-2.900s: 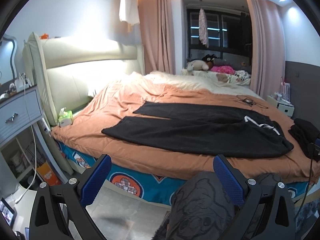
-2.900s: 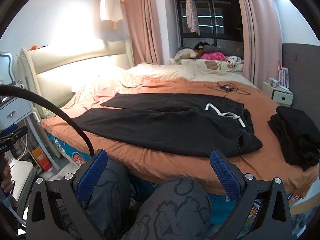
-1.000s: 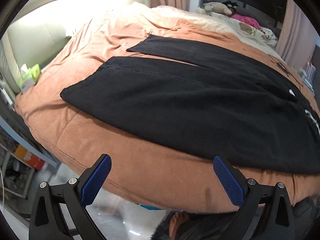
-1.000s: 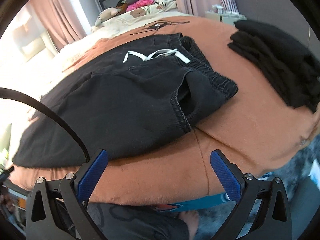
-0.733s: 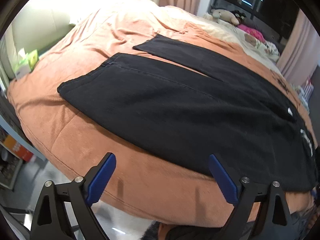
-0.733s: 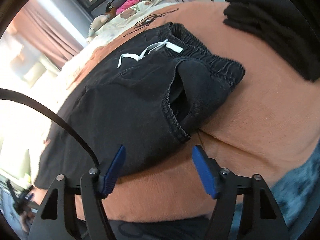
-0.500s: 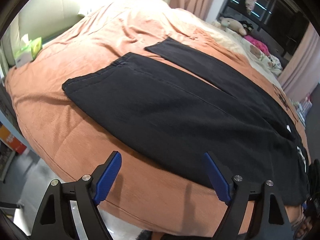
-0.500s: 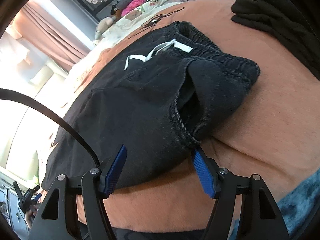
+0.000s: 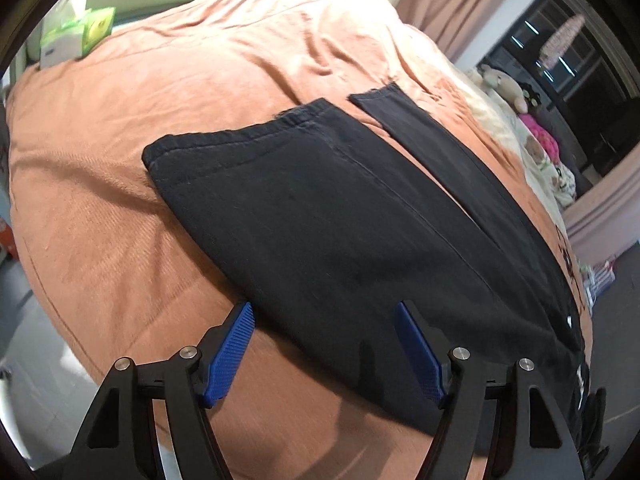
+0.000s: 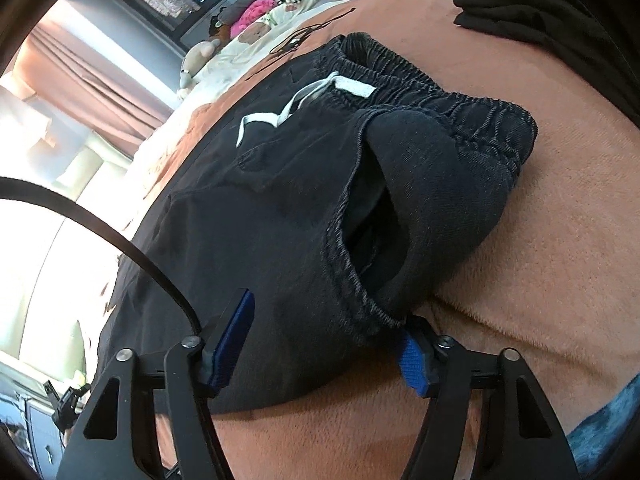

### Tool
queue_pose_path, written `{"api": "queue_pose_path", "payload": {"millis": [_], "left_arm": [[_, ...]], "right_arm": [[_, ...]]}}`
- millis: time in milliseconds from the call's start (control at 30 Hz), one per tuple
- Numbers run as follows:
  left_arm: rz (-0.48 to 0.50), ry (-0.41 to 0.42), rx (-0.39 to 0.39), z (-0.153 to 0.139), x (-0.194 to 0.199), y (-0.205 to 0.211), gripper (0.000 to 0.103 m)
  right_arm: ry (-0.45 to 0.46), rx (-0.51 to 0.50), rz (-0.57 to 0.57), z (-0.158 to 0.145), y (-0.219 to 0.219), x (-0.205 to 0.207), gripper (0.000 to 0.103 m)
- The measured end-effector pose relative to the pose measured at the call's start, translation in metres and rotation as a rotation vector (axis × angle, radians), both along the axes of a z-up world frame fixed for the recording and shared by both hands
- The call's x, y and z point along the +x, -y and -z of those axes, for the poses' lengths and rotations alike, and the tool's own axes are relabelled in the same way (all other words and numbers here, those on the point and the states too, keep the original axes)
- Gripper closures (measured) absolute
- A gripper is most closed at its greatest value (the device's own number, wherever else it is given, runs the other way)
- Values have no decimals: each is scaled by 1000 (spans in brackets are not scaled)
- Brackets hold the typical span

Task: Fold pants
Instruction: 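Grasp the hem with the left tool while the right tool grasps the waistband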

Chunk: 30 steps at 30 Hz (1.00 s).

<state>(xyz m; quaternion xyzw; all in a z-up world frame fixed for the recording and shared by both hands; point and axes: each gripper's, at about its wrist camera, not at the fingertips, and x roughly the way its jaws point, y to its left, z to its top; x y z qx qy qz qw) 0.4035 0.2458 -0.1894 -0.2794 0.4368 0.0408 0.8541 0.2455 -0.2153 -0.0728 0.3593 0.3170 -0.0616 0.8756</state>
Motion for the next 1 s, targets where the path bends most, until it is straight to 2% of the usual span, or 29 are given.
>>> {"api": "queue_pose_path", "payload": {"millis": [133,200,233,300,400,467,700,1000], "left_arm": [[-23,4,-10,6,11,-11,36],[-42,-5,9,8,15,-17,54],[-61,-8,9,8,17,-21,59],[-89,-8,-10,7,17,-29,84],[-96,16,-23,1,15,-35,98],[-85,45,-38,-7,13,-37,100],[-67,113,-18,-44,16,-32,100],[-53,223,37,-123,24,-15,101]], "right_arm": [[8,7,18,4,3,3,46],[1,2,26,5,4,5,52],[-7,3,35,6,6,5,59],[-13,30,53,8,12,3,78],[17,84,67,4,17,-9,91],[41,75,71,-7,16,-15,93],[100,-7,67,-45,8,-28,97],[201,-20,54,-77,21,-29,97]]}}
